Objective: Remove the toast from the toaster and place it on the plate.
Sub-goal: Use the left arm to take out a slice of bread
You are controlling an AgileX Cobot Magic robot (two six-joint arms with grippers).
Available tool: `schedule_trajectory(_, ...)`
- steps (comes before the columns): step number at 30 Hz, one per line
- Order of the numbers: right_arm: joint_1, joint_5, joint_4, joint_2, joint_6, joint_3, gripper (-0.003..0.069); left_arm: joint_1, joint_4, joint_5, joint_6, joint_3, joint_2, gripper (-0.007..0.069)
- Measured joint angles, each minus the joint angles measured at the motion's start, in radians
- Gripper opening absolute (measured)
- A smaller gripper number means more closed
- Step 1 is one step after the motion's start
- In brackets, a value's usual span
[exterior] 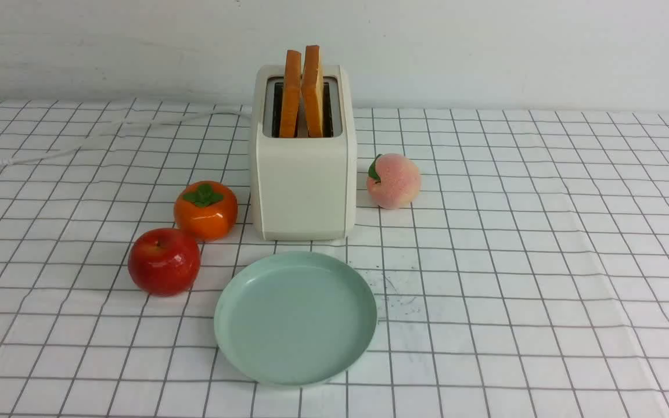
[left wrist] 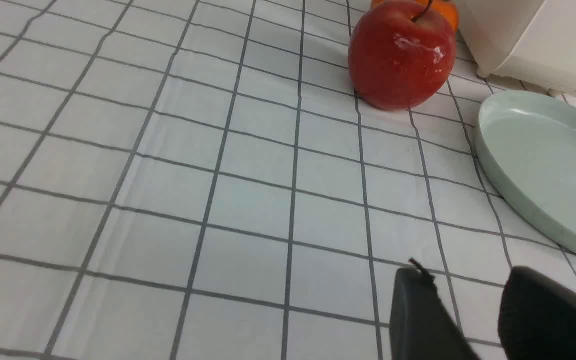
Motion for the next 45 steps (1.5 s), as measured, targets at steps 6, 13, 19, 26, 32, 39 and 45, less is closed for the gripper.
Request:
schedule_trajectory(6,0.000,0.000,0.000,0.000,0.000,0.000,0.0240,0.000,0.000,0.000,0.000,0.000,0.000,0.0239)
schedule_trajectory(13,0.000,0.000,0.000,0.000,0.000,0.000,0.0240,0.000,0.000,0.000,0.000,0.000,0.000,0.0239)
schedule_trajectory(19,0.000,0.000,0.000,0.000,0.000,0.000,0.0240,0.000,0.000,0.000,0.000,0.000,0.000,0.0239)
schedule_trajectory(26,0.000,0.000,0.000,0.000,0.000,0.000,0.0240,0.000,0.000,0.000,0.000,0.000,0.000,0.0239)
schedule_trajectory(32,0.000,0.000,0.000,0.000,0.000,0.000,0.0240,0.000,0.000,0.000,0.000,0.000,0.000,0.0239)
schedule_trajectory(39,0.000,0.000,0.000,0.000,0.000,0.000,0.0240,0.000,0.000,0.000,0.000,0.000,0.000,0.0239)
schedule_trajectory(45,0.000,0.000,0.000,0.000,0.000,0.000,0.0240,0.000,-0.111,-0.143,-0.087,0.000,0.000,0.0239)
